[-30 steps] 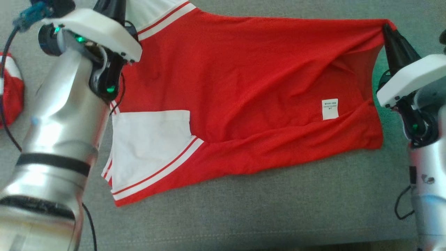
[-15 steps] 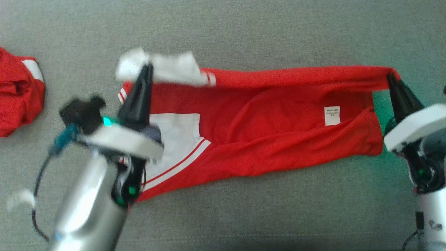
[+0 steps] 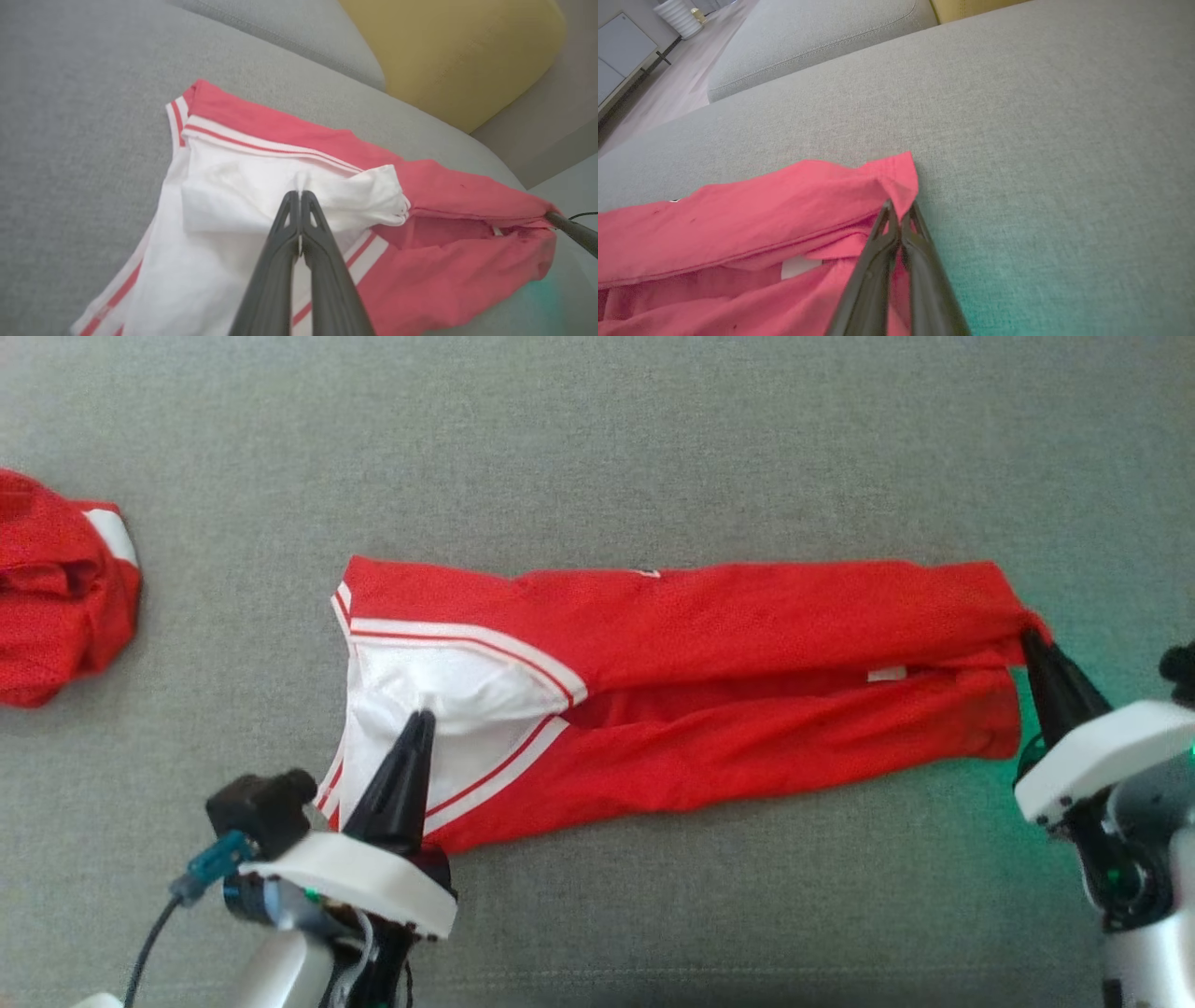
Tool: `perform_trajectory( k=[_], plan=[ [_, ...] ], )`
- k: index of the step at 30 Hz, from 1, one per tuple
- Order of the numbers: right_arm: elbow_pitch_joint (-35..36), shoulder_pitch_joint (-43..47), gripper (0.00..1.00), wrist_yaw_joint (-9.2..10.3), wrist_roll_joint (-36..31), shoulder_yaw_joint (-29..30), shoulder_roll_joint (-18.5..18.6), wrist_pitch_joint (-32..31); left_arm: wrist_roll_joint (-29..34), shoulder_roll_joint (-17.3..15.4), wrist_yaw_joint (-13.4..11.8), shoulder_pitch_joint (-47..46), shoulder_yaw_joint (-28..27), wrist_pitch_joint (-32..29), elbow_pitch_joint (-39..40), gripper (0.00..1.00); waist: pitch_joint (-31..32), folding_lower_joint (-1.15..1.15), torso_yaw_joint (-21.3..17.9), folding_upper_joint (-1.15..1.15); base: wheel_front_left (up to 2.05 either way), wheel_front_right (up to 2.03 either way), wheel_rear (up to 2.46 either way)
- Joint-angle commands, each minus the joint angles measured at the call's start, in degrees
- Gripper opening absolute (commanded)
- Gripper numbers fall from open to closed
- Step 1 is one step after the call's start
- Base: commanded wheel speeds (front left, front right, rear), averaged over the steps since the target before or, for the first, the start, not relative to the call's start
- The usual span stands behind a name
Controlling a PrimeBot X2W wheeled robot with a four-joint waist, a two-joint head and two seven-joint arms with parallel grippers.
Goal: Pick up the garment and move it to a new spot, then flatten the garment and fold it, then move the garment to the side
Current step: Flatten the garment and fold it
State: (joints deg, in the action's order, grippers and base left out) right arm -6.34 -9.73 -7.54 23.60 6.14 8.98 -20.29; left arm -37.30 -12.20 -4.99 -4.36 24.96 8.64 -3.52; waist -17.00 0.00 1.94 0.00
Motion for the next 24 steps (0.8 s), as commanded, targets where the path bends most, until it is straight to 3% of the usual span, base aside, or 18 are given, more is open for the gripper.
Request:
perform_trajectory(
  k=[1,2,3,4,5,13,24],
  plan=[
    [2.0,0.5,0.00,0.05,-0.6,-0.8,0.2,-0.3,-0.2,-0.6,-0.1,-0.6,-2.0,0.1,0.9,0.00,0.3,0.00,0.1,0.00,0.00,0.00,0.00],
    [1.9,1.1,0.00,0.05,-1.0,-0.9,0.3,-0.5,-0.5,-0.4,-0.1,-0.4,-1.8,-0.2,0.0,0.00,0.5,0.00,0.2,0.00,0.00,0.00,0.00],
    [1.9,1.6,0.25,0.05,-1.1,-1.0,0.2,-0.5,-0.7,-0.3,0.0,-0.3,-1.7,-0.4,-1.0,0.23,0.7,0.00,0.2,0.00,0.00,0.00,0.00],
    [1.9,2.0,0.87,0.05,-1.1,-1.1,-0.1,-0.2,-0.8,-0.2,0.1,-0.3,-1.5,-0.6,-1.9,1.00,0.9,0.00,0.2,0.00,0.00,0.00,0.00],
    [1.9,2.6,1.00,0.05,-1.4,-1.3,-0.2,-0.1,-0.9,-0.2,0.2,-0.4,-1.3,-0.8,-2.7,1.00,1.2,0.00,0.3,0.00,0.00,0.00,0.00],
    [5.4,6.2,1.00,0.05,-4.8,-2.5,-1.7,5.5,2.8,-0.4,-1.8,-0.7,-1.8,3.7,-4.3,1.00,3.5,0.00,0.2,0.00,0.00,0.00,0.00],
    [16.0,8.5,1.00,0.05,-12.0,-6.0,-3.9,14.6,11.6,-1.8,-5.9,-1.2,-9.2,6.3,4.5,1.00,7.1,0.00,-0.6,0.00,0.00,0.00,0.00]
  ],
)
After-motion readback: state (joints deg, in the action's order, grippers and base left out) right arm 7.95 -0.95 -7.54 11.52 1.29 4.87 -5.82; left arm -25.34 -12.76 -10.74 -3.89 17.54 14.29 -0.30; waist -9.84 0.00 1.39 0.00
